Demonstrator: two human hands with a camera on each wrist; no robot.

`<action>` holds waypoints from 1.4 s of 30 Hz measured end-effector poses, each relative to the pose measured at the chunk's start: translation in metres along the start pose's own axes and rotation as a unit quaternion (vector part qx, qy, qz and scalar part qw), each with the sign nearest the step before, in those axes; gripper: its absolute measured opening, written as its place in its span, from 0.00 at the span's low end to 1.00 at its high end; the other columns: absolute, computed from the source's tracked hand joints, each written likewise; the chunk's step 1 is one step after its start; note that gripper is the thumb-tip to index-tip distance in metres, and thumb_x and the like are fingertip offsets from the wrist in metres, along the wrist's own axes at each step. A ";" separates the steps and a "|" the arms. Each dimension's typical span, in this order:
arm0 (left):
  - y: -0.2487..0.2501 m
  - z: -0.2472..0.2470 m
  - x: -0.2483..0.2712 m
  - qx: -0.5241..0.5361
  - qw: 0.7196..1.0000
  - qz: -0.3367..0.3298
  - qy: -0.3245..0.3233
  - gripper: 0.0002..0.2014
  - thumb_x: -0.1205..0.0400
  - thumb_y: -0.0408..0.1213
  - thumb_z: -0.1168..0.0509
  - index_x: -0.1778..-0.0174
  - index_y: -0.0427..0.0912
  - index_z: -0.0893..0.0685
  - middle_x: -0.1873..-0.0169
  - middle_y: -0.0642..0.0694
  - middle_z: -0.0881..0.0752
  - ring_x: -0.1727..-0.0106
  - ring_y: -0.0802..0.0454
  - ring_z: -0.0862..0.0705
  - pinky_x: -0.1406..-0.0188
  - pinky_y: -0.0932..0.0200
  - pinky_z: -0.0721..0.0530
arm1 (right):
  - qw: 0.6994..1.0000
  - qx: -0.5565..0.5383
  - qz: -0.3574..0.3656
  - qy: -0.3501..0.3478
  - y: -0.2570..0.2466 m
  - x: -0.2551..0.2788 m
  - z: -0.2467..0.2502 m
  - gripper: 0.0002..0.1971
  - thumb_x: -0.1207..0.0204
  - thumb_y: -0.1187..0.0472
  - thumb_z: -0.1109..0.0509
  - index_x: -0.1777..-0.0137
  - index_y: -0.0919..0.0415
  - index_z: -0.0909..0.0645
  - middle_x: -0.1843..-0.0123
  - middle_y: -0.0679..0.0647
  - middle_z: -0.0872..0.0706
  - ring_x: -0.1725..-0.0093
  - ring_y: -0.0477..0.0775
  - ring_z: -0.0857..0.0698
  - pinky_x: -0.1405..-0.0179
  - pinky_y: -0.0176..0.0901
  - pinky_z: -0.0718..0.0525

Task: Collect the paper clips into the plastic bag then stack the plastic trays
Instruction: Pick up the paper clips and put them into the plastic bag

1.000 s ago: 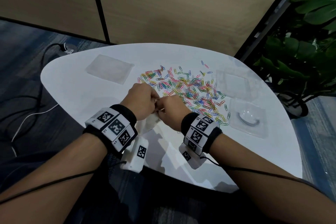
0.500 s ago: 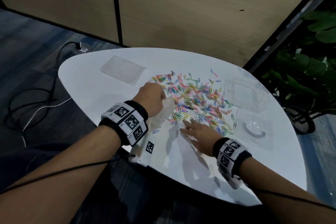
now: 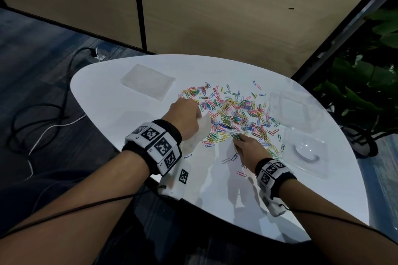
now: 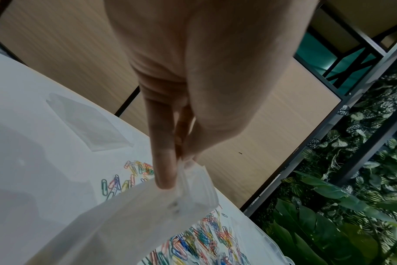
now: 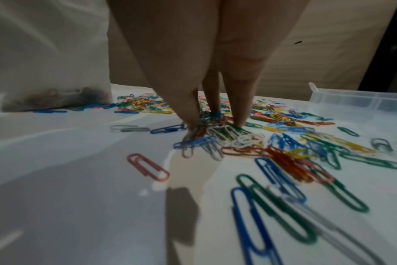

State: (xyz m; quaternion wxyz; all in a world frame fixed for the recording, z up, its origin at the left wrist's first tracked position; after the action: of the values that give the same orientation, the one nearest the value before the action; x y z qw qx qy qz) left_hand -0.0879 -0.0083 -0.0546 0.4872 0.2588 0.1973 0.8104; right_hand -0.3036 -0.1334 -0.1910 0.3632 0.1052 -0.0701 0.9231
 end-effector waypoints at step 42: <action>0.046 -0.042 -0.005 0.063 0.998 -0.016 -0.001 0.12 0.18 0.25 0.35 0.48 0.36 0.06 0.54 0.36 0.07 0.52 0.40 0.08 0.43 0.47 0.10 | 0.927 -0.370 -0.064 -0.008 -0.069 0.003 0.094 0.13 0.26 0.72 0.36 0.57 0.59 0.11 0.71 0.49 0.20 0.71 0.49 0.24 0.72 0.36 0.28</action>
State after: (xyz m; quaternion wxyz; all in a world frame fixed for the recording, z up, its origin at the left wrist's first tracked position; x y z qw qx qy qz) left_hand -0.1433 -0.0362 -0.0628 0.4827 0.2867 0.2514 0.7884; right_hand -0.2453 -0.1005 -0.0952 0.4337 -0.0253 -0.4028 0.8056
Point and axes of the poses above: each hand's wrist, its own x-axis away from the middle knuckle, its own z-axis out of the back of the hand, y = z × x, the point moved 2 cm from there along -x, towards the middle knuckle
